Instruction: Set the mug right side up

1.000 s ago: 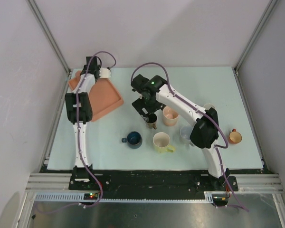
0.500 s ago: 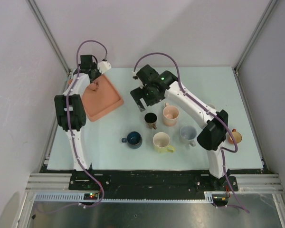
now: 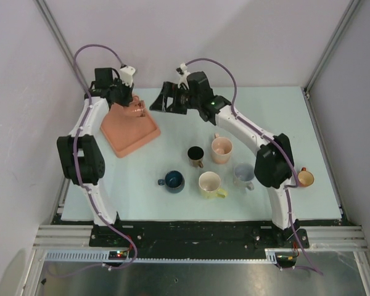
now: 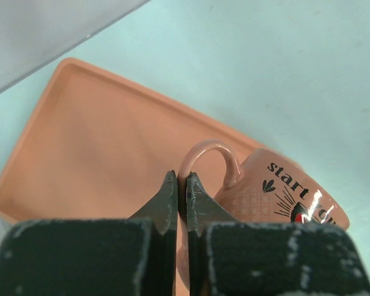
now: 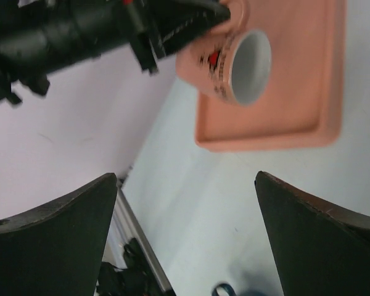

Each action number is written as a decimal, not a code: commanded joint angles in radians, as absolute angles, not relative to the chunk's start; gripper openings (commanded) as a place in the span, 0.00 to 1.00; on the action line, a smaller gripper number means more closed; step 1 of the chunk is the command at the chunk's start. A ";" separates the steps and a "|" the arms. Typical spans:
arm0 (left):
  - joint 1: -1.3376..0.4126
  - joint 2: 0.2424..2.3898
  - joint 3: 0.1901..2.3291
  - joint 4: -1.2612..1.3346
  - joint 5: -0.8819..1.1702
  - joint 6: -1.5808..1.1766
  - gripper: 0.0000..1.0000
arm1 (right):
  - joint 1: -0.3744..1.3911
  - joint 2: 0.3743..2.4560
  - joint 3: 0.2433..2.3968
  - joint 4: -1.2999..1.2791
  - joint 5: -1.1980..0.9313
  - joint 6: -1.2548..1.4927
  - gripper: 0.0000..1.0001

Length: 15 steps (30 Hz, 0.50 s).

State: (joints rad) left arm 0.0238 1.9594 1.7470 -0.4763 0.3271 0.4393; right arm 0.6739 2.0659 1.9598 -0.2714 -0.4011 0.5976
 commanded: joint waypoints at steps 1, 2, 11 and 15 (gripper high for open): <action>0.020 1.822 1.723 -0.444 0.470 0.274 0.00 | 0.653 2.173 2.054 0.015 -0.539 0.804 0.99; 0.017 1.811 1.714 -0.445 0.482 0.264 0.00 | 0.652 2.191 2.079 0.030 -0.548 0.812 0.99; 0.009 1.772 1.719 -0.465 0.590 0.182 0.00 | 0.653 2.314 2.205 0.071 -0.574 0.848 0.95; 0.009 1.765 1.724 -0.474 0.614 0.165 0.00 | 0.662 2.336 2.215 0.099 -0.594 0.866 0.81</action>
